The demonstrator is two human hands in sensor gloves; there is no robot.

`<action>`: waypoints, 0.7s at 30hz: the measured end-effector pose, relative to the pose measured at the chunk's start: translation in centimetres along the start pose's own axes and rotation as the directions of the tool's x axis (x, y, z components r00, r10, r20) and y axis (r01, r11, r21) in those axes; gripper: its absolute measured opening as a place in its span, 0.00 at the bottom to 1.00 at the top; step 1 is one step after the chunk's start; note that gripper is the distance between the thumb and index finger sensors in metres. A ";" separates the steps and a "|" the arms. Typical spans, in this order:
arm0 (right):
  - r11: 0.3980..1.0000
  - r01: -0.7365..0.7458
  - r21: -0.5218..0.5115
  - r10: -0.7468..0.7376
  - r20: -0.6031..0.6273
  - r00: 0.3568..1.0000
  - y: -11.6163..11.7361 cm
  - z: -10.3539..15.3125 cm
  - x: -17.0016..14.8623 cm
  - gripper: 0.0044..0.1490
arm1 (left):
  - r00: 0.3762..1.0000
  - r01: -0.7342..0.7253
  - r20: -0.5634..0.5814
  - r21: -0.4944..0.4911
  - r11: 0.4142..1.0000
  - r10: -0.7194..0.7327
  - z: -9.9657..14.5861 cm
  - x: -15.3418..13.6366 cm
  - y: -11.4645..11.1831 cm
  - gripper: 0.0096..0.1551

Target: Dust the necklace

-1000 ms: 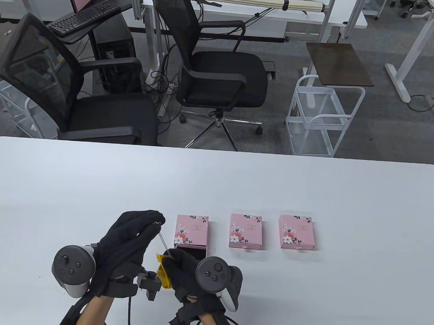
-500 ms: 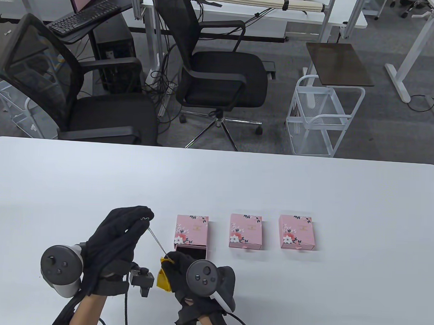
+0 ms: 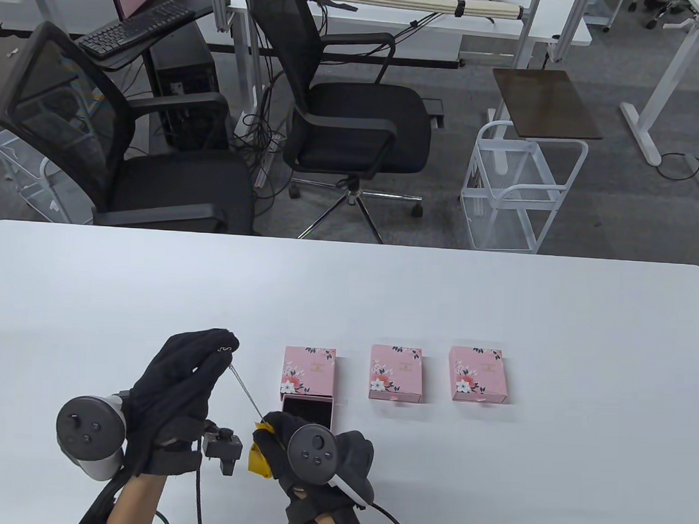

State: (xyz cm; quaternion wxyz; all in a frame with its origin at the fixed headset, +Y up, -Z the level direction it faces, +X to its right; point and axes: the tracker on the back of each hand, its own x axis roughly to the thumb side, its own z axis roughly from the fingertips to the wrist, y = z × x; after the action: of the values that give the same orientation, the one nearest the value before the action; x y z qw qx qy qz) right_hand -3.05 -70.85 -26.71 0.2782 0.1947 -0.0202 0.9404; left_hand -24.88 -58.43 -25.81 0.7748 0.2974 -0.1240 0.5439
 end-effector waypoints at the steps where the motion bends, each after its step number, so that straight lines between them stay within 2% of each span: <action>1: 1.000 -0.013 -0.005 0.013 -0.001 1.000 0.1 0.0 0.1 0.26 | 1.000 -0.001 0.003 0.006 1.000 0.001 0.0 0.0 0.1 0.18; 5: 0.993 -0.115 0.013 0.114 0.033 0.993 0.3 0.0 0.1 0.26 | 1.000 -0.012 -0.006 0.024 1.000 0.012 -0.1 -0.1 0.7 0.18; 10: 0.994 -0.107 0.014 0.107 0.038 0.994 0.4 0.0 0.4 0.26 | 1.000 -0.015 -0.011 0.036 0.999 0.016 -0.2 -0.2 1.1 0.18; 21: 0.971 -0.227 0.070 0.223 0.059 0.973 0.9 0.1 0.6 0.25 | 0.999 -0.031 -0.012 0.055 0.998 0.032 -0.2 0.0 1.6 0.18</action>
State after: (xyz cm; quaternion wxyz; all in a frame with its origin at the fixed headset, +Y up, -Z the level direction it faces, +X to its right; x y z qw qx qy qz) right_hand -3.99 -71.30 -26.36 0.1617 0.2253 -0.0134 0.9607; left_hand -26.35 -57.94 -25.48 0.7584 0.3129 -0.1086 0.5613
